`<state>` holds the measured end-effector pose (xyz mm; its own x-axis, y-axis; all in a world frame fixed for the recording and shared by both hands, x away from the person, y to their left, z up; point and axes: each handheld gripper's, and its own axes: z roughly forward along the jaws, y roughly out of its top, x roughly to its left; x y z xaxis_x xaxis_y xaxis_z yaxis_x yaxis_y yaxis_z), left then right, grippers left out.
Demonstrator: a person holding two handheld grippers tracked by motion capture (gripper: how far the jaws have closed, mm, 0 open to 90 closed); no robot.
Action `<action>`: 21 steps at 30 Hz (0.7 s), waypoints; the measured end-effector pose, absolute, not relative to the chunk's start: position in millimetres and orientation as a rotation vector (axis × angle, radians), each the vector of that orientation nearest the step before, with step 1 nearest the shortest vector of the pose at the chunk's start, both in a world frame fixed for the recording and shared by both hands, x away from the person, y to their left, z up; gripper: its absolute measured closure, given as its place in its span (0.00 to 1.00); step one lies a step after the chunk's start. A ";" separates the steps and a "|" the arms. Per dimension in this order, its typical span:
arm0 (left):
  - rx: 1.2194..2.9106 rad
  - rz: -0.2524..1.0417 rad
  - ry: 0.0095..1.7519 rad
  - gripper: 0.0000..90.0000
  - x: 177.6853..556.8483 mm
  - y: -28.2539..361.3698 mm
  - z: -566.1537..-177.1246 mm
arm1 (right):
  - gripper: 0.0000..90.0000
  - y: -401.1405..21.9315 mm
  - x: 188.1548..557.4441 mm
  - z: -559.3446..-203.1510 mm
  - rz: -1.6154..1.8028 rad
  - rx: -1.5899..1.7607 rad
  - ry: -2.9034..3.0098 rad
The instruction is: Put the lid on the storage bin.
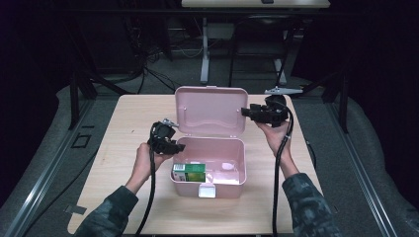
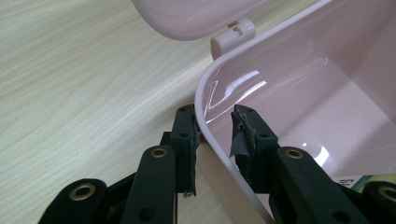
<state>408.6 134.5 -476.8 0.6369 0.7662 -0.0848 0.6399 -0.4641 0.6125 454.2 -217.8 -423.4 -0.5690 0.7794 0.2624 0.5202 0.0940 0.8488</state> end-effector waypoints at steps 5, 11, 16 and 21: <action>2.241 0.287 1.091 0.80 408.9 133.0 -479.5 | 0.89 -211.1 467.5 -433.5 1.409 1.342 2.109; 2.246 0.300 1.090 0.81 409.2 131.7 -480.7 | 0.92 -211.4 467.3 -432.6 1.413 1.345 2.103; 2.242 0.306 1.092 0.82 409.4 131.1 -481.4 | 0.92 -213.9 464.9 -432.1 1.454 1.335 2.100; 2.232 0.319 1.092 0.83 408.7 130.3 -481.9 | 0.93 -216.6 460.3 -429.4 1.473 1.309 2.105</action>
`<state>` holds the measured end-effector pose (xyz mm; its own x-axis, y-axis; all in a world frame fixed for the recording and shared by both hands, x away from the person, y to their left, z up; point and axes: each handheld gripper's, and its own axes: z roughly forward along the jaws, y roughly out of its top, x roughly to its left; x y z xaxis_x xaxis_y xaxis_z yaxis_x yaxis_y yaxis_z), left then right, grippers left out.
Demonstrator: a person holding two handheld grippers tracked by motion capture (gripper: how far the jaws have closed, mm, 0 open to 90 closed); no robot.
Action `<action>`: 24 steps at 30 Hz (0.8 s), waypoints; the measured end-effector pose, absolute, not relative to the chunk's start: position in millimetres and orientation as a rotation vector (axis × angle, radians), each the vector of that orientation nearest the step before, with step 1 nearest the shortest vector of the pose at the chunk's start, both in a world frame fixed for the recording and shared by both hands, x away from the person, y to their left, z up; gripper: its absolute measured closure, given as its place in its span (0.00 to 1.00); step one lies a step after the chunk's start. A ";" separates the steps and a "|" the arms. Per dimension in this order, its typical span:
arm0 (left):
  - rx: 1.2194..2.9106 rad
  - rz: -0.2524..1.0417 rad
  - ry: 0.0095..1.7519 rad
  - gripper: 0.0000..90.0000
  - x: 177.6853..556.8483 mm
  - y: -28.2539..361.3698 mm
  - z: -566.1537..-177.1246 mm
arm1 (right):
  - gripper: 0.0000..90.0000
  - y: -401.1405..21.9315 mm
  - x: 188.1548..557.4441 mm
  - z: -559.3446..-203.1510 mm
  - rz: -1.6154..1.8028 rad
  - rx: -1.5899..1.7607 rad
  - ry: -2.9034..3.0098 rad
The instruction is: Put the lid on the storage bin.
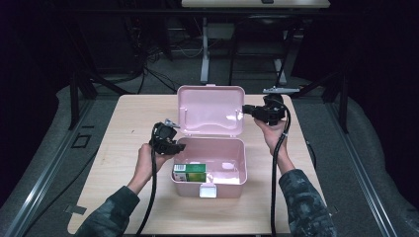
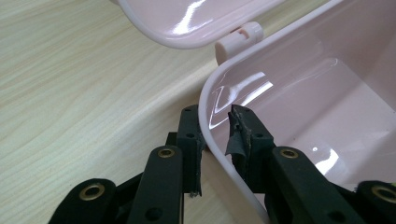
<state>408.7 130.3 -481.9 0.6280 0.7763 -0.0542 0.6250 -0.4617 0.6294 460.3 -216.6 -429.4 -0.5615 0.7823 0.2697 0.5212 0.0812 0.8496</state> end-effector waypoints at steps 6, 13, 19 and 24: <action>2.228 0.324 1.094 0.84 408.2 128.8 -482.2 | 0.93 -219.4 451.9 -426.3 1.480 1.258 2.105; 2.219 0.341 1.110 0.85 407.0 126.5 -482.8 | 0.93 -223.1 444.0 -424.7 1.497 1.207 2.098; 2.224 0.375 1.117 0.86 405.6 124.2 -483.2 | 0.93 -223.8 438.2 -423.0 1.514 1.170 2.094; 2.223 0.382 1.123 0.86 405.3 123.8 -483.4 | 0.93 -224.9 433.9 -419.9 1.529 1.142 2.104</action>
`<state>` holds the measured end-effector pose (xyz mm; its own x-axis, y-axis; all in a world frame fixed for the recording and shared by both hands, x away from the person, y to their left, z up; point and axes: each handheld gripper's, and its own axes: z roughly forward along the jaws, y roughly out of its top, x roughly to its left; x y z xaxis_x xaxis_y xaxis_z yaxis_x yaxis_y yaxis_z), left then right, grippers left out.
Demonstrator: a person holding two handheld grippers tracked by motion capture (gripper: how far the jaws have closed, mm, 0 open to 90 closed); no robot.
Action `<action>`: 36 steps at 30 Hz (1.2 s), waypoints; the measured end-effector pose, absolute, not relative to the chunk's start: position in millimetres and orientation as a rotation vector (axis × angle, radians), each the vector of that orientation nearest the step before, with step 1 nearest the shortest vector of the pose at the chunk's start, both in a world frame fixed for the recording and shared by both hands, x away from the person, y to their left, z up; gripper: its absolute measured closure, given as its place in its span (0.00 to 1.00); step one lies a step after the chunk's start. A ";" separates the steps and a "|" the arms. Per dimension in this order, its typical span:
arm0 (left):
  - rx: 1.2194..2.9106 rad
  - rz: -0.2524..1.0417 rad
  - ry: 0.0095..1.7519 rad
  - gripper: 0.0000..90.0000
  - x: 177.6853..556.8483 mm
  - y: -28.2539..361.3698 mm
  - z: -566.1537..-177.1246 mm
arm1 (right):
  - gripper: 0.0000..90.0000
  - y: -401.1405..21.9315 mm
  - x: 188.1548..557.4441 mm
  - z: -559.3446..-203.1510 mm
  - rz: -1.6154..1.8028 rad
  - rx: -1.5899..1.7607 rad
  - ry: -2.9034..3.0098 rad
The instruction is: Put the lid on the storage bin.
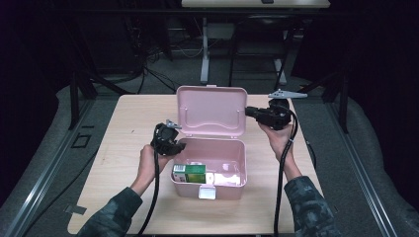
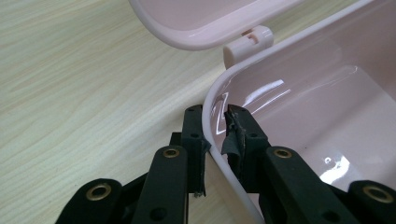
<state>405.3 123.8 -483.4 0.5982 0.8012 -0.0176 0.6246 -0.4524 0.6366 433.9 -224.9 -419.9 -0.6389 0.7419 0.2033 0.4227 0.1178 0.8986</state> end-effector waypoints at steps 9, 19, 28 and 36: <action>2.221 0.385 1.126 0.86 405.8 122.9 -483.5 | 0.93 -224.9 432.7 -415.7 1.526 1.117 2.108; 2.225 0.386 1.121 0.86 405.9 122.8 -483.4 | 0.92 -222.5 439.5 -395.1 1.522 1.092 2.086; 2.228 0.383 1.124 0.86 406.0 122.6 -483.2 | 0.92 -224.4 432.3 -388.2 1.536 1.057 2.097; 2.230 0.367 1.127 0.84 406.3 123.0 -482.7 | 0.92 -227.2 419.0 -385.1 1.549 1.014 2.119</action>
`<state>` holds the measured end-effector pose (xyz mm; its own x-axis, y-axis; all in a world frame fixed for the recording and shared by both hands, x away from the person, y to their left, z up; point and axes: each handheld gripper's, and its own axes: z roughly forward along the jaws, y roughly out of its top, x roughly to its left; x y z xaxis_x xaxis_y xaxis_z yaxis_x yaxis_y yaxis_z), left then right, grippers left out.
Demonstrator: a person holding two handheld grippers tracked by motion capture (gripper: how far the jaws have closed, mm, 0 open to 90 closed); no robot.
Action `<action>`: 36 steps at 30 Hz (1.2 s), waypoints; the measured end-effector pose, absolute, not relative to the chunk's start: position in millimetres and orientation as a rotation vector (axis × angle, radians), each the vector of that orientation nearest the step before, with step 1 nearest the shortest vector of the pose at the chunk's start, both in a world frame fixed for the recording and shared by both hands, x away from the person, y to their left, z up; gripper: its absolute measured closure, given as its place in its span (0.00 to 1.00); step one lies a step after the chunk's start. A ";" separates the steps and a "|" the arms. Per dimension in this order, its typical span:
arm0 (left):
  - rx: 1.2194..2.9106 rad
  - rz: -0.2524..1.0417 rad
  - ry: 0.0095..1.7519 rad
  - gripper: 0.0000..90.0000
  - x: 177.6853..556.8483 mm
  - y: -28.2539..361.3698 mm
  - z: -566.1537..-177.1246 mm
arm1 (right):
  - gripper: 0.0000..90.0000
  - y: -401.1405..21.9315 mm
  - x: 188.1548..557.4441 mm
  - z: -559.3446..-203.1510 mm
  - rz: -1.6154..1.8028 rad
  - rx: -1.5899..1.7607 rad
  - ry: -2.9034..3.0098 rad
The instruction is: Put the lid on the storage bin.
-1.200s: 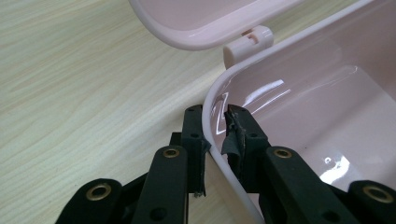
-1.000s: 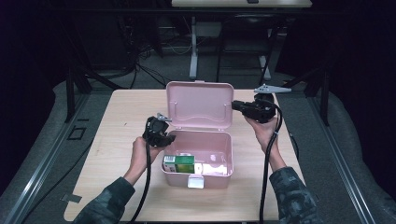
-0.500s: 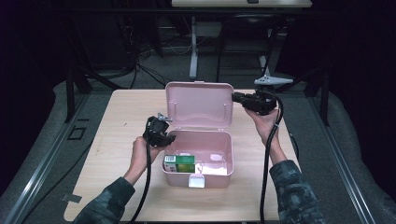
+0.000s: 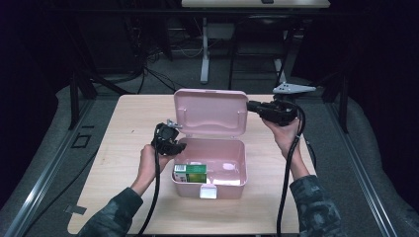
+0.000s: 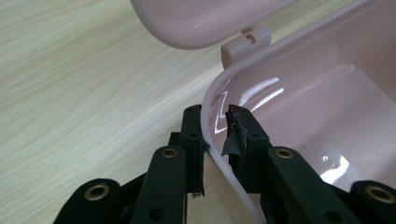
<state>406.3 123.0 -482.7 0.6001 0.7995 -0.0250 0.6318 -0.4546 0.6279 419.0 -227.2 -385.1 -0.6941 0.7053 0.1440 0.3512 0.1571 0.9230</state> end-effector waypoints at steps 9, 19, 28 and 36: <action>2.241 0.340 1.112 0.79 406.3 122.4 -482.3 | 0.92 -228.8 406.8 -383.7 1.568 0.972 2.127; 2.260 0.292 1.068 0.65 404.9 123.0 -481.1 | 0.91 -227.5 390.2 -381.1 1.559 0.930 2.144; 2.237 0.254 1.032 0.46 398.2 127.7 -470.0 | 0.91 -226.3 376.8 -381.1 1.538 0.920 2.145; 2.199 0.243 0.994 0.33 388.5 139.0 -450.4 | 0.91 -224.1 367.3 -381.1 1.530 0.924 2.128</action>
<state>388.5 139.0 -450.4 0.6876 0.7177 -0.1100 0.5864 -0.4597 0.6669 367.3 -224.1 -381.1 -0.7209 0.6881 0.0822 0.2971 0.1997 0.9337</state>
